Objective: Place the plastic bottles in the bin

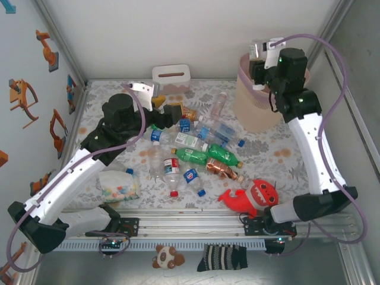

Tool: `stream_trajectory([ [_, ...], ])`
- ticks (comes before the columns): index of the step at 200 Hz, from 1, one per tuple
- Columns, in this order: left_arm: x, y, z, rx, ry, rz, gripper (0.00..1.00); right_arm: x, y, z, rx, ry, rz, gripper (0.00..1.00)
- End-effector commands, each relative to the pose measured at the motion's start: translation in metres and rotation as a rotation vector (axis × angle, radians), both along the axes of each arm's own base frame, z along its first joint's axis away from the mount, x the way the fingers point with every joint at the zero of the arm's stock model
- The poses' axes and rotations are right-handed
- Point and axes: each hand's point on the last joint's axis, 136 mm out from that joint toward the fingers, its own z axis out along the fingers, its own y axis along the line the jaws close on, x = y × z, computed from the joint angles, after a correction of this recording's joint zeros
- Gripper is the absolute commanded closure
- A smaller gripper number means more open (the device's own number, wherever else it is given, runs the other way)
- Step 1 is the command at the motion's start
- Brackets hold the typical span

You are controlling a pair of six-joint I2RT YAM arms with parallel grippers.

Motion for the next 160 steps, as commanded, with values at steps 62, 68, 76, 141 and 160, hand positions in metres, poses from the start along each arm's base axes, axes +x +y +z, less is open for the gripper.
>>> stream_trajectory([
  [62, -0.009, 0.013, -0.012, 0.010, 0.018, 0.022, 0.19, 0.082, -0.083, -0.051, 0.207, 0.166, -0.295, 0.73],
  [68, -0.009, 0.013, -0.012, 0.011, 0.019, 0.022, 0.19, 0.087, -0.085, -0.058, 0.233, 0.184, -0.302, 0.75],
  [76, -0.009, 0.013, -0.014, 0.012, 0.021, 0.025, 0.19, 0.094, -0.089, -0.070, 0.266, 0.207, -0.329, 0.76],
  [141, -0.010, 0.019, -0.023, 0.017, 0.040, 0.051, 0.19, 0.116, -0.123, -0.161, 0.629, 0.360, -0.734, 0.78],
  [160, -0.010, 0.022, -0.023, 0.018, 0.038, 0.061, 0.19, 0.115, -0.128, -0.185, 0.672, 0.420, -0.843, 0.77],
])
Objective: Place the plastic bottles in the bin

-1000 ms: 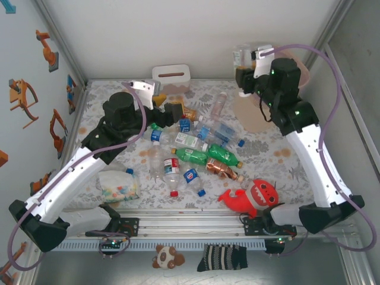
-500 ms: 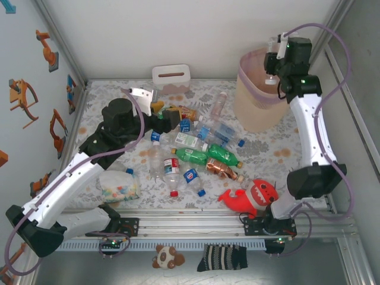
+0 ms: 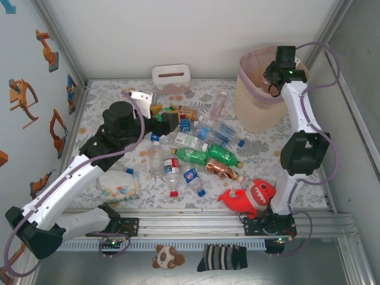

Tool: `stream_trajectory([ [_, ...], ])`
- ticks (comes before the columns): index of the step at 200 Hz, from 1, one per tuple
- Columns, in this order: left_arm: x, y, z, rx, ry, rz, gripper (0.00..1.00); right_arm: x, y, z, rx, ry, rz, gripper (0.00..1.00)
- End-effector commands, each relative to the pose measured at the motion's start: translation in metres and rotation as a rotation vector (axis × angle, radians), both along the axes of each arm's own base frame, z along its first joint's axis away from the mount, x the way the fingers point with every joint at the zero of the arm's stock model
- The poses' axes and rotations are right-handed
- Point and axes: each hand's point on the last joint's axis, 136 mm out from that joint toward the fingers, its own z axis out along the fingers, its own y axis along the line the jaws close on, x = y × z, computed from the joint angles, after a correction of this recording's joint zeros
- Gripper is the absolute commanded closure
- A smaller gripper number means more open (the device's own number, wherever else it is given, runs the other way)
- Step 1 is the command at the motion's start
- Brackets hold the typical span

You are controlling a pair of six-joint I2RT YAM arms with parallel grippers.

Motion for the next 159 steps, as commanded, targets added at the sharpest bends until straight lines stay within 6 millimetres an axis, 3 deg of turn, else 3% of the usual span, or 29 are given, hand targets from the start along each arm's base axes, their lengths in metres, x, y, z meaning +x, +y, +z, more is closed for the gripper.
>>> stream_trajectory([
  [1, -0.003, 0.008, 0.007, -0.021, -0.014, 0.026, 0.19, -0.006, -0.018, -0.009, 0.107, 0.030, -0.234, 0.77],
  [45, -0.003, 0.011, 0.001, -0.022, 0.000, 0.040, 0.19, -0.005, -0.024, -0.051, 0.180, 0.114, -0.353, 0.75],
  [159, -0.008, 0.028, 0.001, -0.001, -0.001, 0.094, 0.18, 0.015, -0.014, -0.129, 0.277, 0.224, -0.391, 0.68],
])
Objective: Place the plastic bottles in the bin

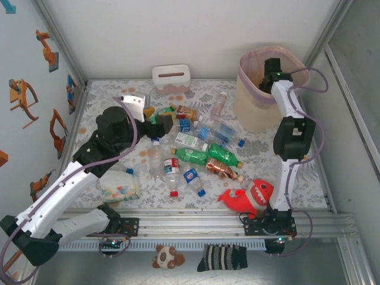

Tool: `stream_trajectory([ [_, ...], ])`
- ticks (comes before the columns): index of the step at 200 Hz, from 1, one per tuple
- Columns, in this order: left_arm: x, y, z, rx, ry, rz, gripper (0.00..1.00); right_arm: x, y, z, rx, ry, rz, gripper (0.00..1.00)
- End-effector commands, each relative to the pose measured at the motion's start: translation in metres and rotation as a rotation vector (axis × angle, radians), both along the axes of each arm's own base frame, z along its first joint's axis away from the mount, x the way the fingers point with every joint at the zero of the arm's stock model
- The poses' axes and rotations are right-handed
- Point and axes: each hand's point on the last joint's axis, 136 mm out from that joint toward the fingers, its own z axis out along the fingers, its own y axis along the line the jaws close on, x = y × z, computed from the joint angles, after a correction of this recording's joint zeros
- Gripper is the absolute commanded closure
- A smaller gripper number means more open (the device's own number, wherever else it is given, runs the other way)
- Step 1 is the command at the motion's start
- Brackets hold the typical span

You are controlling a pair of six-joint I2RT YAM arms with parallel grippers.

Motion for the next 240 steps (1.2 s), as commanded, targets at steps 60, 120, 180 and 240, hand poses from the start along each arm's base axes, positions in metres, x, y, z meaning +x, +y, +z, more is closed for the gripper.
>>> stream_trajectory([
  [60, -0.003, 0.010, -0.005, -0.001, 0.020, 0.033, 0.18, 0.007, -0.005, -0.004, 0.047, -0.020, -0.054, 0.45],
  [120, -0.002, 0.007, -0.010, -0.005, 0.037, 0.030, 0.18, -0.001, -0.009, 0.046, 0.033, -0.098, -0.056, 0.28],
  [180, -0.001, 0.006, -0.015, -0.005, 0.049, 0.031, 0.18, -0.016, -0.009, 0.103, 0.029, -0.197, -0.047, 0.26],
  [240, 0.001, 0.007, -0.021, 0.001, 0.058, 0.043, 0.18, -0.038, -0.010, 0.158, 0.008, -0.294, -0.026, 0.26],
])
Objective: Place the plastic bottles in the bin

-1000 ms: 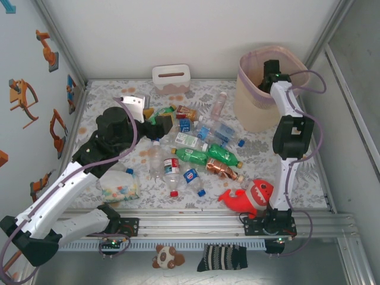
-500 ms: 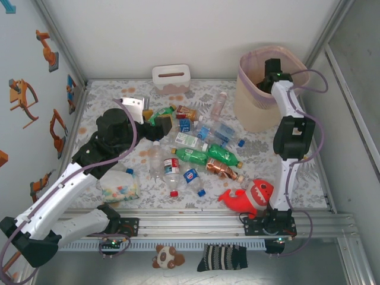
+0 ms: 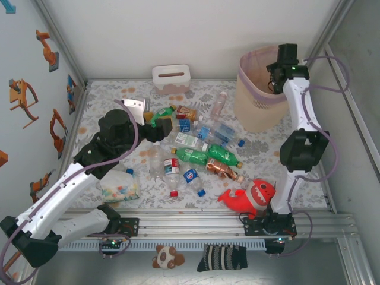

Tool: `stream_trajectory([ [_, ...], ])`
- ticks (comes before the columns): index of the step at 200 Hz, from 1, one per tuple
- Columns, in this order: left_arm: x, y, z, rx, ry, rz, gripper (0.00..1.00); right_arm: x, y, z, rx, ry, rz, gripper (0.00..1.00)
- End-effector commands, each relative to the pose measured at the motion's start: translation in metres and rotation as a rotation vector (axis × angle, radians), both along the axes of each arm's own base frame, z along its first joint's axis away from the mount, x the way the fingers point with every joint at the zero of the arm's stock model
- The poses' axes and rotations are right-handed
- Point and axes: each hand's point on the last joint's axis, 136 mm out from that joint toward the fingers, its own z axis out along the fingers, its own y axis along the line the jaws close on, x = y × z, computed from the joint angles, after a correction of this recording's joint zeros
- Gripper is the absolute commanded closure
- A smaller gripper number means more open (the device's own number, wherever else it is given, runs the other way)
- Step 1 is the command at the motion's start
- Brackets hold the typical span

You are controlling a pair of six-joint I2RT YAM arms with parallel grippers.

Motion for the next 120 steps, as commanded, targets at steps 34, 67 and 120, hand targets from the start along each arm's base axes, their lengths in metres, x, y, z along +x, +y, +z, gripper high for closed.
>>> stream_trajectory([
  [34, 0.004, 0.000, -0.005, -0.007, 0.010, 0.018, 0.18, -0.031, -0.007, 0.049, -0.035, -0.083, -0.003, 0.27],
  [67, 0.006, -0.001, -0.009, -0.005, 0.023, 0.022, 0.18, -0.043, -0.005, 0.072, -0.049, -0.131, 0.024, 0.28],
  [120, 0.019, 0.018, -0.031, 0.073, 0.076, 0.150, 0.18, -0.067, 0.007, 0.117, -0.108, -0.276, 0.147, 0.32],
])
